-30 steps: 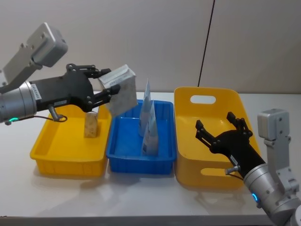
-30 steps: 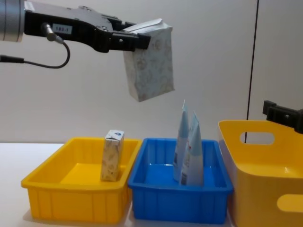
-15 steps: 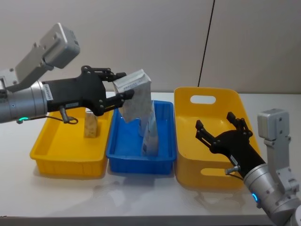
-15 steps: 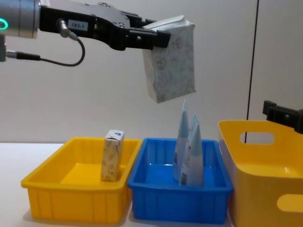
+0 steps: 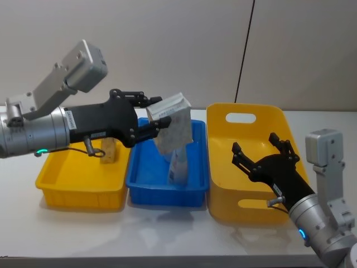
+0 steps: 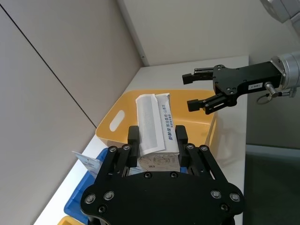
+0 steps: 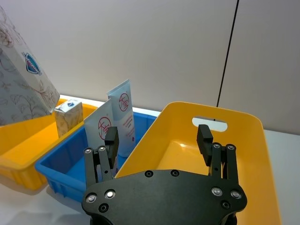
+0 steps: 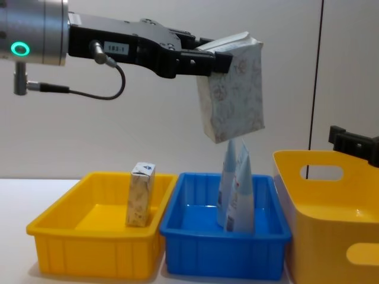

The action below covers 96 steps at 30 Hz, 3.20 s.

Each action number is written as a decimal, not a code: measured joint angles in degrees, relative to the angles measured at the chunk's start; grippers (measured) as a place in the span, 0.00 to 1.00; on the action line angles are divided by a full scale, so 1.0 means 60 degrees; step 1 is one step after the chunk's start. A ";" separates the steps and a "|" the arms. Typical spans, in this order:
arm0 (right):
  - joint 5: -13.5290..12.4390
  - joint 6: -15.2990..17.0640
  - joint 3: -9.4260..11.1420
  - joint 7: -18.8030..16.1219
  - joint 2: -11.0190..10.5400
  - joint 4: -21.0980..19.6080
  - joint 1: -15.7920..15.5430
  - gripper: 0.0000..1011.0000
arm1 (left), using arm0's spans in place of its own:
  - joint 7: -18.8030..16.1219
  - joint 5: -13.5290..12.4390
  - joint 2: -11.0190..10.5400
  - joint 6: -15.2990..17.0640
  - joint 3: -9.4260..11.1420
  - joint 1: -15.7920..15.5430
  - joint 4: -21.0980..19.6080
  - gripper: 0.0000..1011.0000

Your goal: Bimanual collaborative sorting of washing and personal care products

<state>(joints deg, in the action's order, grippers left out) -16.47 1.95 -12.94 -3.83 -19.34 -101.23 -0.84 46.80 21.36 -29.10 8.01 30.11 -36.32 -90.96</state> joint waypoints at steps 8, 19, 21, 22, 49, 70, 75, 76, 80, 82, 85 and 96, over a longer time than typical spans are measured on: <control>0.0001 0.0000 0.0000 0.0000 0.0000 0.0000 0.0000 0.99 | -0.0026 0.0099 0.0041 -0.0036 0.0106 0.0074 0.0005 0.42; 0.0000 0.0000 0.0000 0.0000 0.0000 0.0000 0.0000 0.99 | 0.0199 0.0255 0.0069 -0.0119 0.0383 0.0089 0.0062 0.42; 0.0000 0.0000 0.0000 0.0000 0.0000 0.0000 0.0000 0.99 | 0.0252 0.0275 0.0076 -0.0138 0.0438 0.0072 0.0080 0.42; 0.0000 0.0000 0.0000 0.0000 0.0000 0.0000 0.0000 0.99 | 0.0266 0.0286 0.0079 -0.0143 0.0453 0.0068 0.0086 0.42; 0.0001 0.0000 0.0000 0.0000 0.0000 0.0000 0.0000 0.99 | 0.0556 0.0479 0.0127 -0.0318 0.0709 -0.0017 0.0208 0.42; -0.0187 -0.0156 0.0049 -0.0740 -0.0287 0.0042 0.0093 0.99 | 0.0589 0.0501 0.0134 -0.0336 0.0737 -0.0029 0.0221 0.42; -0.0344 -0.0269 0.0081 -0.1278 -0.0513 0.0091 0.0189 0.99 | 0.0590 0.0501 0.0135 -0.0336 0.0737 -0.0028 0.0221 0.42; -0.0396 -0.0305 0.0092 -0.1458 -0.0609 0.0115 0.0222 0.99 | 0.0590 0.0501 0.0135 -0.0336 0.0737 -0.0028 0.0222 0.42; -0.0560 -0.0396 0.0116 -0.1981 -0.0858 0.0182 0.0327 0.99 | 0.0590 0.0502 0.0135 -0.0336 0.0737 -0.0029 0.0221 0.42; -0.0667 -0.0453 0.0123 -0.2328 -0.1013 0.0227 0.0393 0.99 | 0.0590 0.0502 0.0135 -0.0337 0.0737 -0.0029 0.0222 0.42; -0.0780 -0.0514 0.0128 -0.2692 -0.1196 0.0282 0.0478 0.99 | 0.0590 0.0501 0.0134 -0.0336 0.0737 -0.0028 0.0221 0.42; -0.1342 -0.0761 0.0134 -0.4610 -0.2271 0.0696 0.1007 0.99 | 0.0590 0.0500 0.0134 -0.0336 0.0736 -0.0028 0.0221 0.42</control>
<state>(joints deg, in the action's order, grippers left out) -24.52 -2.62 -12.14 -31.49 -32.96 -97.05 5.20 50.34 24.36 -28.30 5.99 34.53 -36.49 -89.64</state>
